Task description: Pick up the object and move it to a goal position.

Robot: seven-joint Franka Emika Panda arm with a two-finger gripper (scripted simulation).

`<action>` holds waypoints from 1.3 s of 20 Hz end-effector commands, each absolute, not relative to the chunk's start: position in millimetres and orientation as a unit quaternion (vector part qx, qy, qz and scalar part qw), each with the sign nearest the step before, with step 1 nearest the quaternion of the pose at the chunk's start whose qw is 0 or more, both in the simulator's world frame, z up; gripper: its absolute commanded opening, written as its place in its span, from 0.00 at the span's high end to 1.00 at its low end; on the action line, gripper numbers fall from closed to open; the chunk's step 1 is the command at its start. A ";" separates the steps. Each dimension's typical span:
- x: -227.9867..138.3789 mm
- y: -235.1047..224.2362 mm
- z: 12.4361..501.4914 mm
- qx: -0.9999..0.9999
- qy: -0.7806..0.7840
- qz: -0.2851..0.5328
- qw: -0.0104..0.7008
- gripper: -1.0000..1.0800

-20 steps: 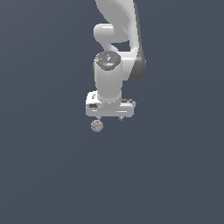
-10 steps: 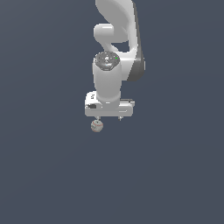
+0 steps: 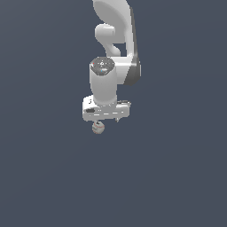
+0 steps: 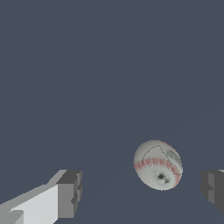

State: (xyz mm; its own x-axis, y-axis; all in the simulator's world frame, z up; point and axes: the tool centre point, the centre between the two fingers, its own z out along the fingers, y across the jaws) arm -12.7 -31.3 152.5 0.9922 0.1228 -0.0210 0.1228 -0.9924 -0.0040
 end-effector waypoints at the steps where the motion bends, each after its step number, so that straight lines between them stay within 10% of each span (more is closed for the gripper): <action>1: -15.8 -38.2 146.1 -0.996 -0.086 0.010 0.001 0.04; 26: -45.5 -87.4 98.4 -0.961 -0.277 0.000 0.000 0.04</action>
